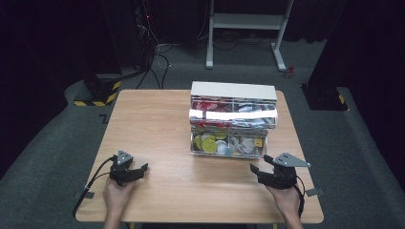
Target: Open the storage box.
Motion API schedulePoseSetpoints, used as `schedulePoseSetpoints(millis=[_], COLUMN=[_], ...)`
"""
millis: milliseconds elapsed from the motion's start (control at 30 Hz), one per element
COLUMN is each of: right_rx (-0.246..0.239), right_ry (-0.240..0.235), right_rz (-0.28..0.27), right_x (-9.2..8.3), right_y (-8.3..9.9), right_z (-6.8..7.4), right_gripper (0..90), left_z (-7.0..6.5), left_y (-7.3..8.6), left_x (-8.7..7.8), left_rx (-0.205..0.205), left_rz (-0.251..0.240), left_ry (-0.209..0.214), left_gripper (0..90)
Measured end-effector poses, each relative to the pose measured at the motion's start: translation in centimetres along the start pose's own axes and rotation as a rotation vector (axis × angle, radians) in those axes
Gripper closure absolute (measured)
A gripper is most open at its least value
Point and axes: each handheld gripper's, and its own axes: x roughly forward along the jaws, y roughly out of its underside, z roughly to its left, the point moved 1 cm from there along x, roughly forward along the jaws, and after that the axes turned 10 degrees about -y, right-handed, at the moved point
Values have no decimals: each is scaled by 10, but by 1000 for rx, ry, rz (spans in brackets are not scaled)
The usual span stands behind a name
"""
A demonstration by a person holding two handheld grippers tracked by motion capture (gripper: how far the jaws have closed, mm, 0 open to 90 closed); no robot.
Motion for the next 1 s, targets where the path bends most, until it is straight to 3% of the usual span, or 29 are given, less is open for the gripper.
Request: schedulePoseSetpoints(millis=[133,267,367,533,600,767,933,1000], right_rx=[12,-13,-19,-67,-93,-109,-166,-165], right_ry=[-20,-39,-45,-30,8,18,19,15], right_rz=[-19,-19,-15,-11,-24,-38,-46,-47], right_x=[2,6,8,11,11,10,6,6], right_y=[-8,-16,-20,-33,-41,-52,-67,-70], right_z=[2,5,5,9,11,13,19,19], right_gripper=[393,489,505,518,480,490,596,615], left_z=[0,0,0,0,0,-1,-1,-1], left_y=[0,0,0,0,0,0,0,0], left_x=[0,0,0,0,0,0,0,0], left_rx=[-1,-1,-1,0,0,0,0,0], left_rz=[0,0,0,0,0,-2,-2,-2], left_ry=[1,1,1,1,1,-3,-3,-3], left_gripper=[284,284,284,284,283,283,283,283])
